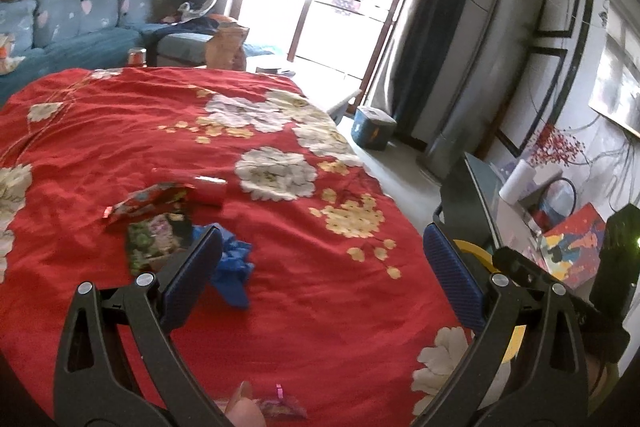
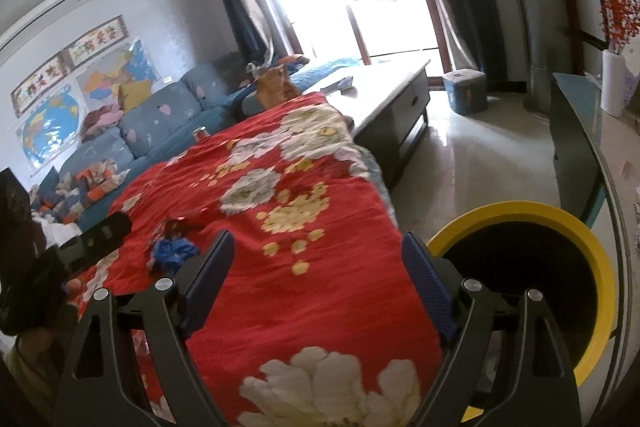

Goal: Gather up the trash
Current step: 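Move both grippers back over the blue bag and green package, then grasp the green snack package with the left gripper while the right grasps the blue plastic bag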

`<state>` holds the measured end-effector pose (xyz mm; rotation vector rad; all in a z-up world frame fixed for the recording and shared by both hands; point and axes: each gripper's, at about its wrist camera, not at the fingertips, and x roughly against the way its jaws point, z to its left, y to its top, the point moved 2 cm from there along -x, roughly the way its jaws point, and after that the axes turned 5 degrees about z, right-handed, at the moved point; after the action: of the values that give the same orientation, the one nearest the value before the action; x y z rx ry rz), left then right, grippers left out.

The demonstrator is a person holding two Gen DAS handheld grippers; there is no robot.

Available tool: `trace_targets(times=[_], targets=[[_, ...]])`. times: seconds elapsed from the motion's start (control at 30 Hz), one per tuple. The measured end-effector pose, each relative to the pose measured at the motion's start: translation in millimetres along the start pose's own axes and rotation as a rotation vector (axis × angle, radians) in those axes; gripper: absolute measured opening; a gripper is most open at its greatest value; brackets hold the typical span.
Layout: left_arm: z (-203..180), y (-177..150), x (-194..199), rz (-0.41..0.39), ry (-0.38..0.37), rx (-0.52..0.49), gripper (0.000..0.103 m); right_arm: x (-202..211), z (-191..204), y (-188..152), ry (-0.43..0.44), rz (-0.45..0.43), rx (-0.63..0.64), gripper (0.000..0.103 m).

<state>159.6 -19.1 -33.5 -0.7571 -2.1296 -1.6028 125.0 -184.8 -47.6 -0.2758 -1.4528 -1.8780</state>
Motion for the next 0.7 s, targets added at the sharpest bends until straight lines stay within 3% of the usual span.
trace_targets(times=[0.7], targets=[[77.5, 7.3, 17.6, -0.034, 0.097, 0.170, 0.092, -22.9, 69.7, -19.2, 0.111, 0.092, 0.123, 0.083]])
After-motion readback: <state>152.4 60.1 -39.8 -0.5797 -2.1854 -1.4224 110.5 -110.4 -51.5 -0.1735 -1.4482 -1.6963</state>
